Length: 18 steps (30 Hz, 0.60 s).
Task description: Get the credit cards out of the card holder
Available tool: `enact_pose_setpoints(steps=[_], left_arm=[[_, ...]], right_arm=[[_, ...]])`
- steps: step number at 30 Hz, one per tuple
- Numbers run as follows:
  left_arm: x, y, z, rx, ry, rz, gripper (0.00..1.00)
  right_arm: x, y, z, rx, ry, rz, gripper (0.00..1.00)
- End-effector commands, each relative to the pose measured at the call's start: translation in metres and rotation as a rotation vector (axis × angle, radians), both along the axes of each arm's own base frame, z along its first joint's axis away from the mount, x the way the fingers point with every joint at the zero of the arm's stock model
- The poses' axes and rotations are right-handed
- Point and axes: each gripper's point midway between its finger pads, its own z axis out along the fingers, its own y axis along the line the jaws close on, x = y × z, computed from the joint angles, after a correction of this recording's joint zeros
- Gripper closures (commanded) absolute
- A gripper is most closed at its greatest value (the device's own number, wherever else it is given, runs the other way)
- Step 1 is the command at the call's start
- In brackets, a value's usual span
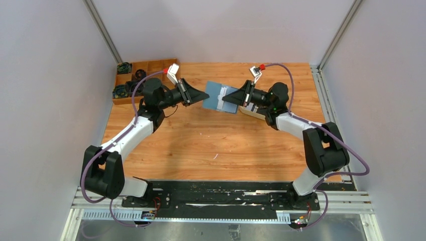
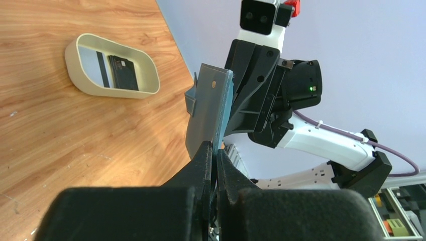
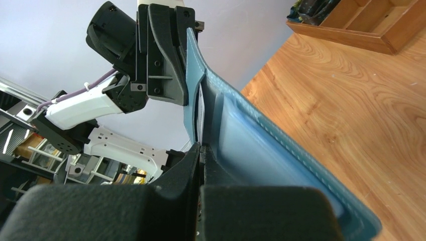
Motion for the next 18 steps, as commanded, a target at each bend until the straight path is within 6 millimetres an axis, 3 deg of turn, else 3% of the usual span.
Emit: enact_pose_setpoints(steps=[1,6,10,14,18], left_arm=[[-0.003,0.007,0.013,-0.021,-0.029,0.014,1.00],[-0.003,0.009,0.016,-0.022,-0.035,0.019,1.00],[-0.001,0.014,0.018,-0.018,-0.047,0.031,1.00],[0.002,0.018,0.008,0.036,-0.046,0.045,1.00],[0.003,0.020,-0.017,0.100,-0.009,0.051,1.00]], right_arm=[[-0.006,-0.011,-0.002,-0.030,-0.041,-0.007,1.00],[-0.007,-0.017,-0.004,-0.037,-0.039,-0.017,1.00],[-0.006,-0.035,-0.014,-0.055,-0.013,-0.058,1.00],[-0.003,-0.059,-0.038,-0.126,0.034,-0.128,1.00],[0.004,-0.087,-0.074,-0.309,0.106,-0.250,1.00]])
